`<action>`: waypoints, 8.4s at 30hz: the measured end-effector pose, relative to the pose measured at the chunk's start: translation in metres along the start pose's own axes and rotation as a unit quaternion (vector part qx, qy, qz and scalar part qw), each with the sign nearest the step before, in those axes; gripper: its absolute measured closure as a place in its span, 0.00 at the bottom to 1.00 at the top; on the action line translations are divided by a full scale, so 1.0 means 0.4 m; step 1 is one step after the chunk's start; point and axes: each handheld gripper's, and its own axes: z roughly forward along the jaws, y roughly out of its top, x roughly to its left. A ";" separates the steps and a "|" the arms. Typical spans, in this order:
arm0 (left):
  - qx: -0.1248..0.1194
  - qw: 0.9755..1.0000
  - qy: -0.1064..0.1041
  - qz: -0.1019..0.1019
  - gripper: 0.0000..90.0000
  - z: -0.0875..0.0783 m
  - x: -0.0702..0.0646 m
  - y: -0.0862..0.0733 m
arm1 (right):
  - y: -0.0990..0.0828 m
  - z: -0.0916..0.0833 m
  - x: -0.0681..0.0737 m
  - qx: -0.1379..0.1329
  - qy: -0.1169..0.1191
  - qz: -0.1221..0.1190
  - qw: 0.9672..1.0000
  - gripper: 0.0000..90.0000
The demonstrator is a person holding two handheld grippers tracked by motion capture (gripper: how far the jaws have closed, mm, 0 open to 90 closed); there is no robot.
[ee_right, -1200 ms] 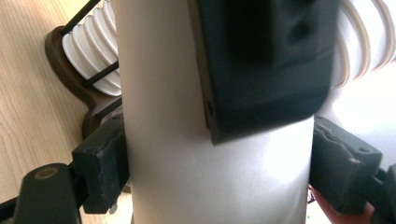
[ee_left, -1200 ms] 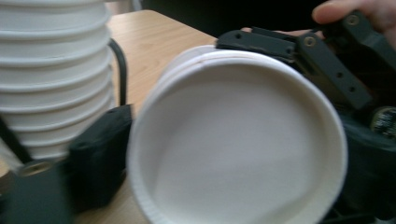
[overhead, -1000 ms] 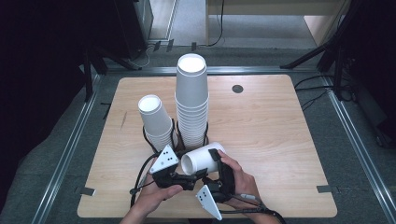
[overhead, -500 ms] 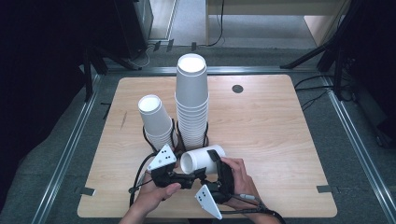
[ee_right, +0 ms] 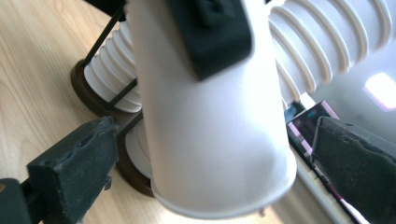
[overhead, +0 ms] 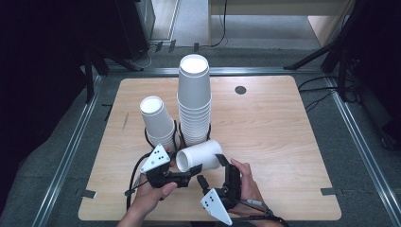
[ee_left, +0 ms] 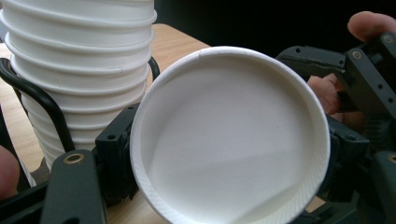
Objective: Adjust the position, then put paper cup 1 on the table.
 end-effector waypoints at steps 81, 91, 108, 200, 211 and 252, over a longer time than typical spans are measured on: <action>-0.131 0.991 0.019 0.032 0.27 0.040 -0.096 -0.058 | 0.000 -0.032 -0.132 0.064 0.069 0.902 0.421 0.00; -0.135 0.990 0.019 0.033 0.27 0.035 -0.096 -0.055 | -0.015 0.003 -0.135 0.064 0.068 0.924 0.370 0.00; -0.126 0.991 0.014 0.044 0.27 0.037 -0.101 -0.060 | -0.053 0.038 -0.124 0.052 0.072 0.942 0.323 0.04; -0.069 0.997 -0.011 -0.018 0.02 -0.019 -0.031 -0.042 | 0.010 0.047 -0.325 -0.004 -0.162 0.431 0.888 0.13; -0.070 0.997 -0.010 -0.018 0.02 -0.020 -0.030 -0.041 | -0.031 0.080 -0.365 -0.002 -0.176 0.425 0.888 0.14; -0.073 0.997 0.001 -0.028 0.02 -0.031 -0.011 -0.043 | -0.247 0.274 -0.387 0.061 -0.219 0.373 0.900 0.14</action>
